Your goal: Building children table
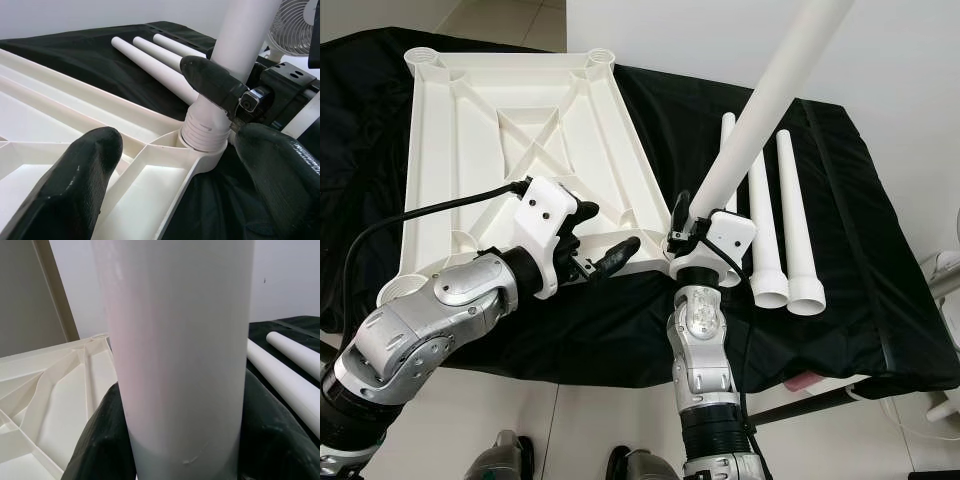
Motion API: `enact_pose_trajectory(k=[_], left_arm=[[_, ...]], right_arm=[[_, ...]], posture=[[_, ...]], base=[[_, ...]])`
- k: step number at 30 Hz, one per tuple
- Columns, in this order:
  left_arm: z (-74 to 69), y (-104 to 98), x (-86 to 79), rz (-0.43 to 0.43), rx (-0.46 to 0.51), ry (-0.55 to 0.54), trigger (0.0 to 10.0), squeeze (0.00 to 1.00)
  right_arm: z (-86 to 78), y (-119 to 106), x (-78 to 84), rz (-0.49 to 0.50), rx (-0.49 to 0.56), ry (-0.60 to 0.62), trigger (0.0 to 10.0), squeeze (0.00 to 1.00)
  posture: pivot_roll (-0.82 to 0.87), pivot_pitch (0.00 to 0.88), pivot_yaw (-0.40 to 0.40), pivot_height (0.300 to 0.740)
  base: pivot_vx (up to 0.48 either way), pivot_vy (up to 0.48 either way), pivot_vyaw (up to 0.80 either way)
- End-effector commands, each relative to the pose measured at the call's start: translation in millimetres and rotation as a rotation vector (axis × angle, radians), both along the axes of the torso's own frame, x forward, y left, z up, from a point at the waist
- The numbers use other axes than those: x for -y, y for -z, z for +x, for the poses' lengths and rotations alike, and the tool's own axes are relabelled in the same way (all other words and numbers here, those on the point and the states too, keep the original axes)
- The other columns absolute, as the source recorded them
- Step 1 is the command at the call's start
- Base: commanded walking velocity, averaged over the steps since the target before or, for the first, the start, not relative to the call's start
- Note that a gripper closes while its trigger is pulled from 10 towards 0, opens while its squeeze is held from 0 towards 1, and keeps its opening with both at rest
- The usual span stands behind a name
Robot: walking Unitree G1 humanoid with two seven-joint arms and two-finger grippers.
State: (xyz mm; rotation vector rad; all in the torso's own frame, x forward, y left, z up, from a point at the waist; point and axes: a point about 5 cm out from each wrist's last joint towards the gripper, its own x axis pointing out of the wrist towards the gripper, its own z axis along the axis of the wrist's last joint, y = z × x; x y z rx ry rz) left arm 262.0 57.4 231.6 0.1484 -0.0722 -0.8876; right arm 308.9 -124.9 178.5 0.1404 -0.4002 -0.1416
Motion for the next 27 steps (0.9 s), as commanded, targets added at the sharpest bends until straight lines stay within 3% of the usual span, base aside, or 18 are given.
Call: enact_pose_trajectory(k=[1, 6, 7, 27], left_arm=[[-8.6, 1.7, 5.0, 0.024, -0.015, 0.147, 10.0, 0.0], [-8.6, 2.0, 4.9, 0.025, -0.016, 0.146, 10.0, 0.0], [-8.7, 2.2, 4.8, 0.025, -0.017, 0.145, 10.0, 0.0], [-8.5, 2.1, 4.9, 0.02, -0.019, 0.143, 10.0, 0.0]], right_arm=[[-1.0, 30.6, 13.1, 0.021, -0.149, 0.061, 10.0, 0.0], [-1.0, 29.6, 12.6, 0.018, -0.142, 0.054, 10.0, 0.0], [-1.1, 28.8, 12.4, 0.018, -0.136, 0.051, 10.0, 1.0], [2.6, 15.5, 17.1, -0.012, -0.063, 0.001, 10.0, 1.0]], posture=[[0.14, 0.17, -0.095, 0.74], [0.14, 0.17, -0.095, 0.74], [0.14, 0.17, -0.095, 0.74], [0.13, 0.177, -0.098, 0.74]], base=[[0.0, 0.0, 0.0], [0.0, 0.0, 0.0], [0.0, 0.0, 0.0], [0.0, 0.0, 0.0]])
